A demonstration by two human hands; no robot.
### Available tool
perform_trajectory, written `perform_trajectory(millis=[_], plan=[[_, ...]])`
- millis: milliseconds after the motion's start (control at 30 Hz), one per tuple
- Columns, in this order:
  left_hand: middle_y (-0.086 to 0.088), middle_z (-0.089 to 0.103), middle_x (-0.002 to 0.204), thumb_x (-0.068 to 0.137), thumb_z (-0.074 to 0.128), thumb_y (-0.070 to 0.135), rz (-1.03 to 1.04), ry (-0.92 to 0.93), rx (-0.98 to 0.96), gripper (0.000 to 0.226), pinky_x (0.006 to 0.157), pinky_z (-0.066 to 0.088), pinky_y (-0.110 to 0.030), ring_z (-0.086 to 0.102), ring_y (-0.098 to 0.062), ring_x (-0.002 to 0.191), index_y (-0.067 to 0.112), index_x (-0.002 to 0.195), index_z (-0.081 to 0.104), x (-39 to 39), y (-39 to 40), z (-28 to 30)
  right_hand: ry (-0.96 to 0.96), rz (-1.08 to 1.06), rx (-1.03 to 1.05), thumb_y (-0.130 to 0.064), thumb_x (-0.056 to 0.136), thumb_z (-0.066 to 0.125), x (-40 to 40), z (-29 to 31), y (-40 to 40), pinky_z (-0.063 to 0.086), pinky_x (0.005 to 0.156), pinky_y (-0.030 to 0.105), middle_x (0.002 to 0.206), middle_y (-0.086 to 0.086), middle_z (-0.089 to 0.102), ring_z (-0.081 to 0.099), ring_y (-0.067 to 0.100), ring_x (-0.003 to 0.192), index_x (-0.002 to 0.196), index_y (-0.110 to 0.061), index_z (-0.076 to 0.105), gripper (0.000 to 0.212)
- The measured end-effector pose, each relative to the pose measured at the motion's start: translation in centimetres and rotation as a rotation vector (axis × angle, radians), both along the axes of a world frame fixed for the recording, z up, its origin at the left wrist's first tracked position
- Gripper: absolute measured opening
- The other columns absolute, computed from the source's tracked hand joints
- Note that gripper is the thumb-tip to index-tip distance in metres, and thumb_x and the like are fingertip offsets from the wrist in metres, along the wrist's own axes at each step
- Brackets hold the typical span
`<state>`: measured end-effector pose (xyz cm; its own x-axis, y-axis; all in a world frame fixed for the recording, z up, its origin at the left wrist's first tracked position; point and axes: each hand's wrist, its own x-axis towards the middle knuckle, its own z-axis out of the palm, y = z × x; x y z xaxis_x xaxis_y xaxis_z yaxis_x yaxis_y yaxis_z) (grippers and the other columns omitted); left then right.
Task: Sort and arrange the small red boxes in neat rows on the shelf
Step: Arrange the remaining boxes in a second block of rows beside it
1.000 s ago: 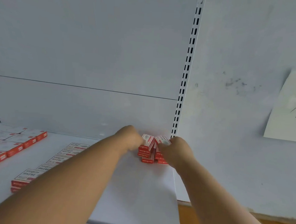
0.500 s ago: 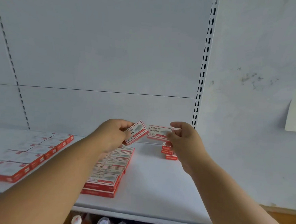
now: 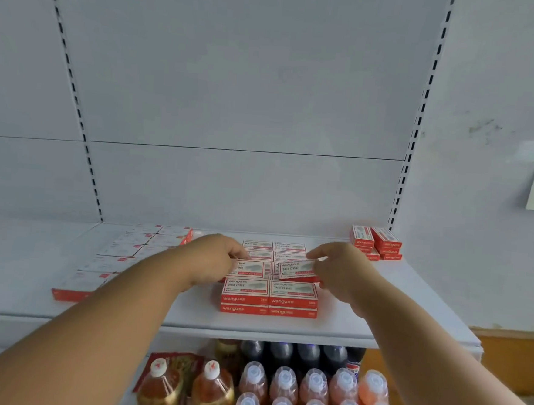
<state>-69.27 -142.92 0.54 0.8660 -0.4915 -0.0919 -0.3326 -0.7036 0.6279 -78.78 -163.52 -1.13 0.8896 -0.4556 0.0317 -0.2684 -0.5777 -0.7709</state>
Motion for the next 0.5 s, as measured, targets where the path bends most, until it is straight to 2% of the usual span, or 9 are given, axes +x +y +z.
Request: perform_trajectory(millis=[133, 233, 267, 333, 400, 433, 500], plan=[[0.008, 0.067, 0.116, 0.1, 0.051, 0.015, -0.046, -0.11, 0.031, 0.028, 0.087, 0.051, -0.026, 0.063, -0.011, 0.101, 0.027, 0.118, 0.068, 0.0, -0.1, -0.5, 0.073, -0.001, -0.104, -0.014, 0.092, 0.055, -0.2, 0.0, 1.7, 0.055, 0.063, 0.032, 0.098, 0.0, 0.068, 0.067, 0.023, 0.077, 0.112, -0.022, 0.069, 0.026], [0.005, 0.065, 0.124, 0.099, 0.053, 0.016, -0.051, -0.144, 0.054, 0.029, 0.083, 0.049, -0.023, 0.062, -0.014, 0.104, 0.027, 0.121, 0.068, -0.2, -0.1, -0.5, 0.082, -0.002, -0.203, -0.009, 0.091, 0.051, -0.4, 0.5, 2.5, 0.05, 0.056, 0.027, 0.105, 0.003, 0.068, 0.061, 0.019, 0.072, 0.113, -0.015, 0.07, 0.03], [0.004, 0.064, 0.126, 0.099, 0.053, 0.016, -0.055, -0.153, 0.062, 0.029, 0.084, 0.049, -0.023, 0.062, -0.014, 0.106, 0.026, 0.122, 0.068, -0.4, -0.1, -0.5, 0.088, -0.009, -0.228, -0.007, 0.09, 0.051, -0.4, 0.6, 2.6, 0.051, 0.058, 0.03, 0.104, 0.007, 0.069, 0.06, 0.02, 0.071, 0.109, -0.01, 0.071, 0.028], [0.003, 0.064, 0.129, 0.099, 0.053, 0.017, -0.068, -0.165, 0.072, 0.03, 0.084, 0.05, -0.023, 0.062, -0.015, 0.107, 0.026, 0.124, 0.068, -0.5, -0.1, -0.5, 0.093, -0.024, -0.254, -0.005, 0.088, 0.051, -0.5, 0.7, 2.9, 0.058, 0.071, 0.041, 0.106, 0.019, 0.07, 0.064, 0.029, 0.075, 0.106, 0.001, 0.069, 0.026], [0.003, 0.063, 0.13, 0.1, 0.052, 0.016, -0.087, -0.181, 0.096, 0.031, 0.085, 0.05, -0.023, 0.062, -0.015, 0.108, 0.026, 0.125, 0.067, -0.5, -0.1, -0.4, 0.092, -0.031, -0.27, -0.005, 0.087, 0.052, -0.5, 0.7, 3.0, 0.057, 0.08, 0.05, 0.109, 0.023, 0.068, 0.067, 0.039, 0.092, 0.107, 0.004, 0.067, 0.027], [0.004, 0.063, 0.13, 0.099, 0.052, 0.015, -0.094, -0.193, 0.115, 0.031, 0.085, 0.05, -0.023, 0.061, -0.015, 0.108, 0.027, 0.124, 0.067, -0.5, -0.2, -0.3, 0.095, -0.03, -0.273, -0.006, 0.087, 0.052, -0.6, 0.7, 3.0, 0.057, 0.081, 0.05, 0.109, 0.023, 0.068, 0.066, 0.039, 0.095, 0.107, 0.004, 0.067, 0.027], [0.005, 0.063, 0.127, 0.098, 0.052, 0.012, -0.096, -0.225, 0.14, 0.033, 0.082, 0.049, -0.023, 0.061, -0.014, 0.106, 0.029, 0.122, 0.068, -0.4, -0.4, -0.1, 0.095, -0.021, -0.266, -0.01, 0.089, 0.054, -0.5, 0.6, 2.8, 0.059, 0.079, 0.044, 0.103, 0.014, 0.072, 0.067, 0.034, 0.091, 0.107, 0.0, 0.069, 0.026]])
